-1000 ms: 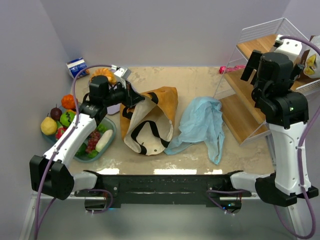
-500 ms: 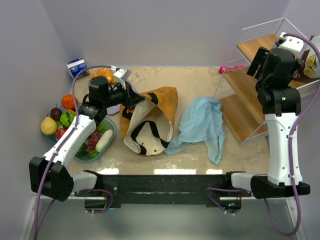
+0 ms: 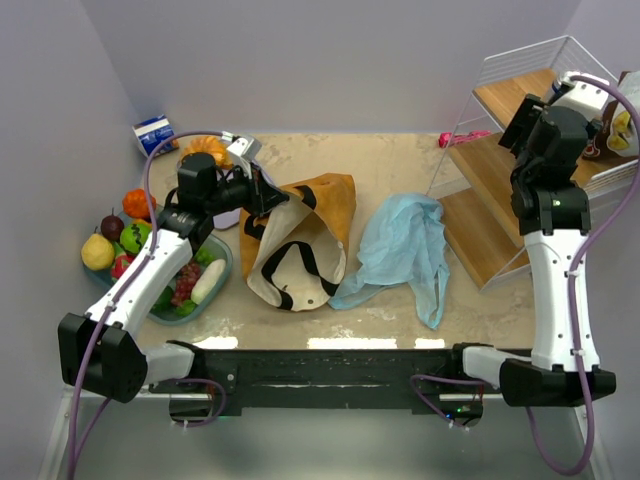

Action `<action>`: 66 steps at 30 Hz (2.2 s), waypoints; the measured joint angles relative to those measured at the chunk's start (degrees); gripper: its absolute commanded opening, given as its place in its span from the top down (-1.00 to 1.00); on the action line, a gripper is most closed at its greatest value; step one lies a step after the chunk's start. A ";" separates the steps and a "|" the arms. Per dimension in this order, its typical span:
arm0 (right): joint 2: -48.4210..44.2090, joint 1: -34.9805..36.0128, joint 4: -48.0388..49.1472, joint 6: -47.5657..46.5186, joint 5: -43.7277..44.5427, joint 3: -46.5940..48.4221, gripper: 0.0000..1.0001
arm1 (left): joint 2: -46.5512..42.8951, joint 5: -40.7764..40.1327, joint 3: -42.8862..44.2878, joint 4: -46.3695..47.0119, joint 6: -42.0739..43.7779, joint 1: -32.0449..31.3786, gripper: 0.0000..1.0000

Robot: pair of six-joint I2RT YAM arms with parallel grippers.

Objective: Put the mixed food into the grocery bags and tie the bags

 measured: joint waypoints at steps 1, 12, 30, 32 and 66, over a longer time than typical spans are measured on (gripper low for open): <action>-0.02 -0.35 1.11 -0.02 -0.02 -0.59 -0.43 | 0.00 0.00 0.00 -0.02 0.02 0.00 1.00; 0.09 -1.31 10.43 -1.68 0.17 -5.46 -0.41 | 0.02 0.00 0.00 -0.02 0.02 0.00 1.00; 3.43 -1.79 14.69 -4.09 -2.23 -4.81 0.95 | 0.44 0.00 0.00 -0.02 0.00 0.00 1.00; 3.89 -1.79 14.40 -4.22 -3.19 -4.17 1.00 | 0.44 0.02 0.00 -0.02 0.00 0.00 1.00; 3.45 11.52 -0.39 -2.84 -35.01 8.26 1.00 | 0.61 1.97 -0.96 1.16 -1.31 0.00 1.00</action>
